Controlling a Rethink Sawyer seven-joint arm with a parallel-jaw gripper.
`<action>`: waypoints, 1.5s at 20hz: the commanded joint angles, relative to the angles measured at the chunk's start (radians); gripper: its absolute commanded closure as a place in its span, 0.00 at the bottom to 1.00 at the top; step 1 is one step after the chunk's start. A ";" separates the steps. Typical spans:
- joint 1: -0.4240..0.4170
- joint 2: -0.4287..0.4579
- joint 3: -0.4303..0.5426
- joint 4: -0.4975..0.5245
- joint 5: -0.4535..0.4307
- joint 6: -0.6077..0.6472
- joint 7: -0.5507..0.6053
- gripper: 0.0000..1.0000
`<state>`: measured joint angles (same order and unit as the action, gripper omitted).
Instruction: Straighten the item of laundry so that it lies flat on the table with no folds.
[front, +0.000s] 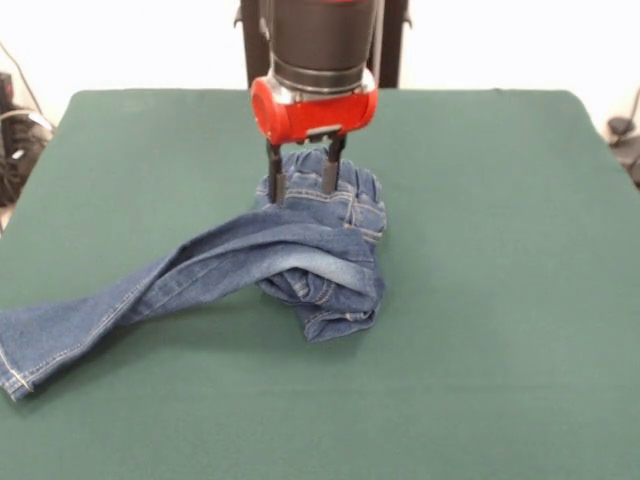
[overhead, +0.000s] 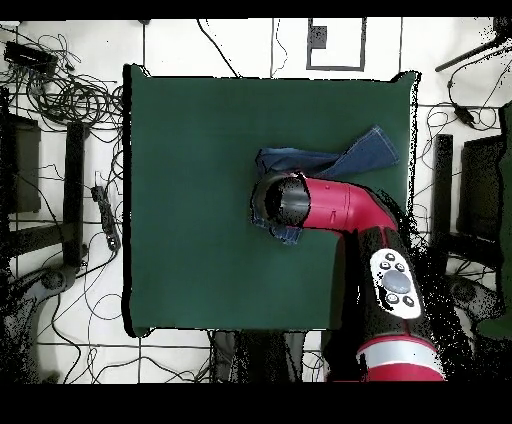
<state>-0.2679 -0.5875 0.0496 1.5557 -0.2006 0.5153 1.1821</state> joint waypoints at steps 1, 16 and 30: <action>0.065 0.120 -0.011 0.043 0.030 -0.025 0.272 0.00; 0.065 0.235 -0.017 -0.036 0.046 -0.102 0.253 0.00; 0.066 0.245 -0.026 -0.033 0.058 -0.123 0.260 1.00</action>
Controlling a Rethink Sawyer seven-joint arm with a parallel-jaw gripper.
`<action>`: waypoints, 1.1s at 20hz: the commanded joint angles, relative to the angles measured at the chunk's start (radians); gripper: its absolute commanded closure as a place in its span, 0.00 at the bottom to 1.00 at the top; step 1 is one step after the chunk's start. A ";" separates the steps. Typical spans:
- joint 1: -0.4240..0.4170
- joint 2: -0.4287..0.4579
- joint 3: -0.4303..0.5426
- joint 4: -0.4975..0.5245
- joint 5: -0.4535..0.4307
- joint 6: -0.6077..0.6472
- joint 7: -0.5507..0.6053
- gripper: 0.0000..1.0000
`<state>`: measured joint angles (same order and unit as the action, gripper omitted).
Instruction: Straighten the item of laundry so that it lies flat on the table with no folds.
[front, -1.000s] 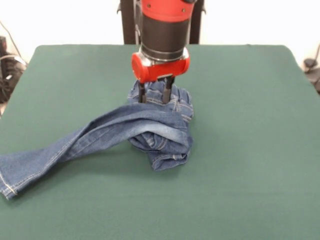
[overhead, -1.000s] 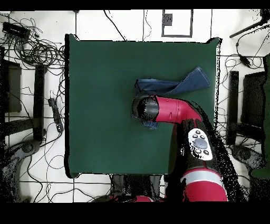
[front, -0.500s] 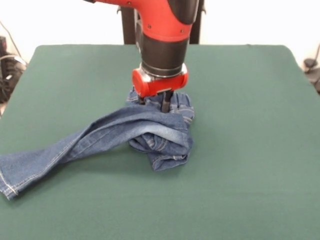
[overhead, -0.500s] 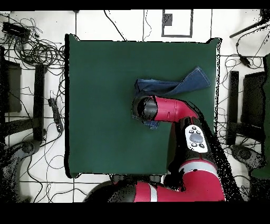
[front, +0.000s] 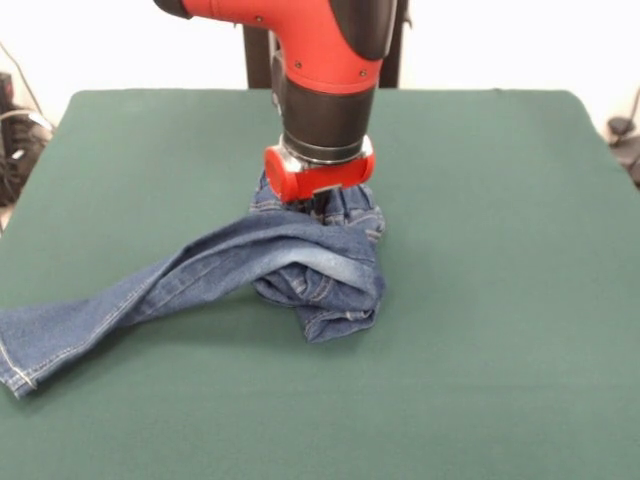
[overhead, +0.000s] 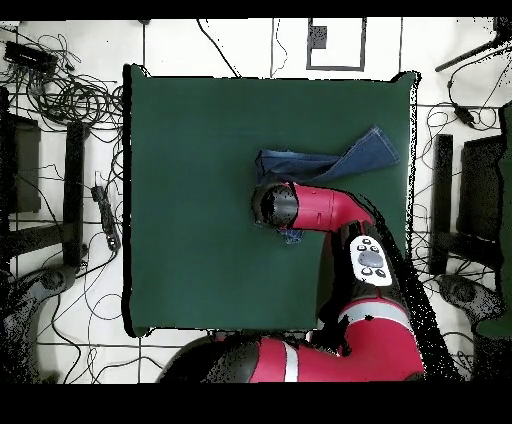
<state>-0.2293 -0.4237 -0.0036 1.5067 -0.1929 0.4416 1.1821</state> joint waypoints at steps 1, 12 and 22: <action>0.027 0.080 0.028 0.013 0.052 -0.041 0.256 1.00; 0.070 -0.032 -0.003 -0.012 0.084 0.187 0.239 1.00; 0.077 -0.087 -0.001 -0.009 0.091 0.260 0.216 1.00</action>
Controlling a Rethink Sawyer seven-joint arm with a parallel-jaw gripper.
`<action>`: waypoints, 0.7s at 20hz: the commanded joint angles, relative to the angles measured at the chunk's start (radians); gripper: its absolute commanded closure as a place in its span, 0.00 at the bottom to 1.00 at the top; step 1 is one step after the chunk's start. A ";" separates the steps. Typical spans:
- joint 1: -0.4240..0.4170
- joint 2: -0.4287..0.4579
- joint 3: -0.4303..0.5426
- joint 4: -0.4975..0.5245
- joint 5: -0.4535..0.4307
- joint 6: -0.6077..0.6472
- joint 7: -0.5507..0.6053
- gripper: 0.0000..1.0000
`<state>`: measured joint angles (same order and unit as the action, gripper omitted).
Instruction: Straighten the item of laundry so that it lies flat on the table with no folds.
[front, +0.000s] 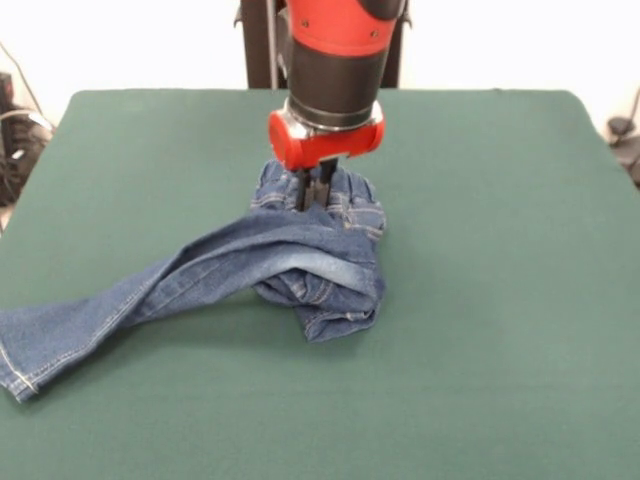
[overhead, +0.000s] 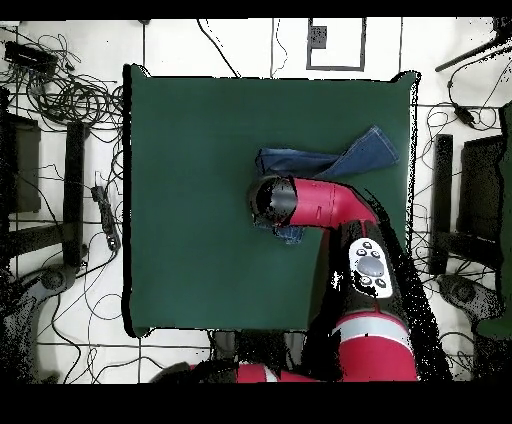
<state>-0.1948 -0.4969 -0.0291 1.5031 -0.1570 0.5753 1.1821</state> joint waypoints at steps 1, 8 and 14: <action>0.041 -0.015 0.025 -0.004 0.055 0.126 0.216 1.00; 0.044 -0.029 0.026 -0.008 0.054 0.151 0.215 1.00; 0.051 -0.050 0.022 -0.025 0.057 0.214 0.210 1.00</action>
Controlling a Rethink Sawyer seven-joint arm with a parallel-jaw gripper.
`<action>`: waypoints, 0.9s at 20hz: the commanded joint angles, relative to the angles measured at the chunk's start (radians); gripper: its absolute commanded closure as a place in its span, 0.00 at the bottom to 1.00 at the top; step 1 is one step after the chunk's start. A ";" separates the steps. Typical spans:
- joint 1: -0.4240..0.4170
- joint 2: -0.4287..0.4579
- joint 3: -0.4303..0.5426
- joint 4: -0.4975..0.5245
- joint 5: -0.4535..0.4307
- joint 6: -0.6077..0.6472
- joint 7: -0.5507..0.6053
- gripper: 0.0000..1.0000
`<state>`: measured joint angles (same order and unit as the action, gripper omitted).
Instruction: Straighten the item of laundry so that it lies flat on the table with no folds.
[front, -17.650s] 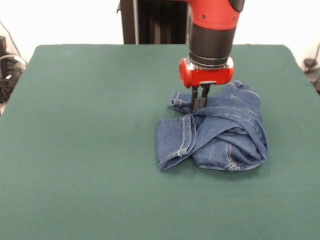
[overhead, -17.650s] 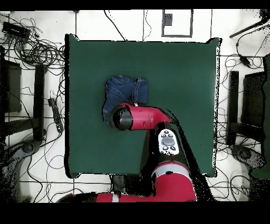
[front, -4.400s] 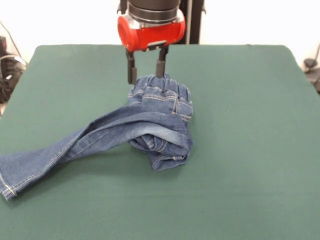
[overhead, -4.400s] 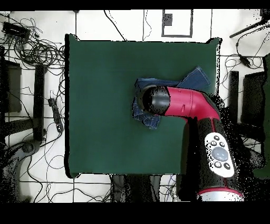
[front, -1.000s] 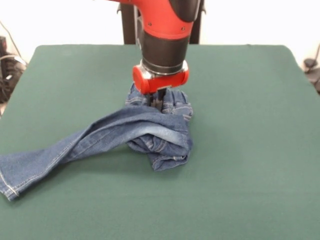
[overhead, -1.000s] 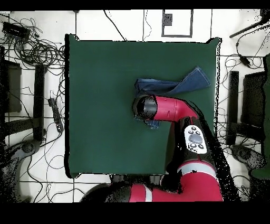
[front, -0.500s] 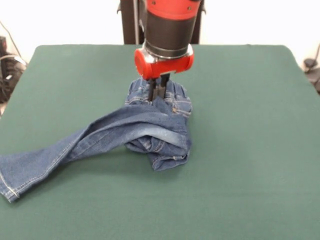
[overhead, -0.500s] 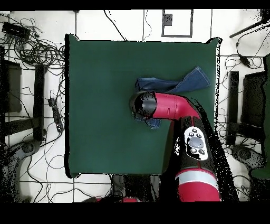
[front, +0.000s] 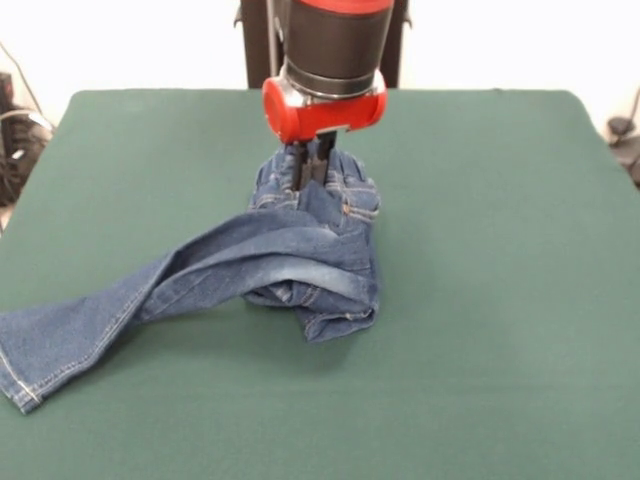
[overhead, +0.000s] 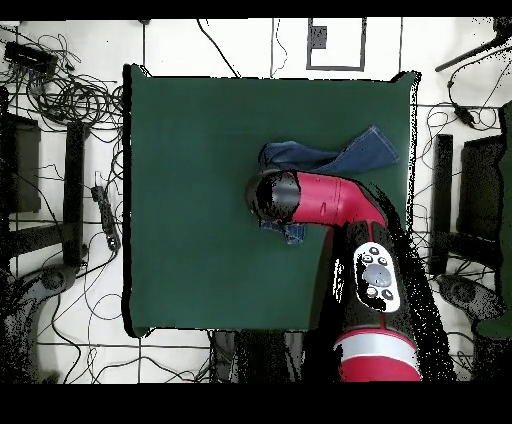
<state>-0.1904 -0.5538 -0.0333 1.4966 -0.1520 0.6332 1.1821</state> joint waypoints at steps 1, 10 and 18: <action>0.047 -0.001 0.025 -0.022 0.053 0.178 0.208 1.00; 0.054 -0.054 0.029 -0.075 0.049 0.335 0.193 1.00; 0.064 -0.086 0.038 -0.170 0.048 0.504 0.190 1.00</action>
<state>-0.1632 -0.6286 -0.0347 1.3932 -0.1528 0.9541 1.1821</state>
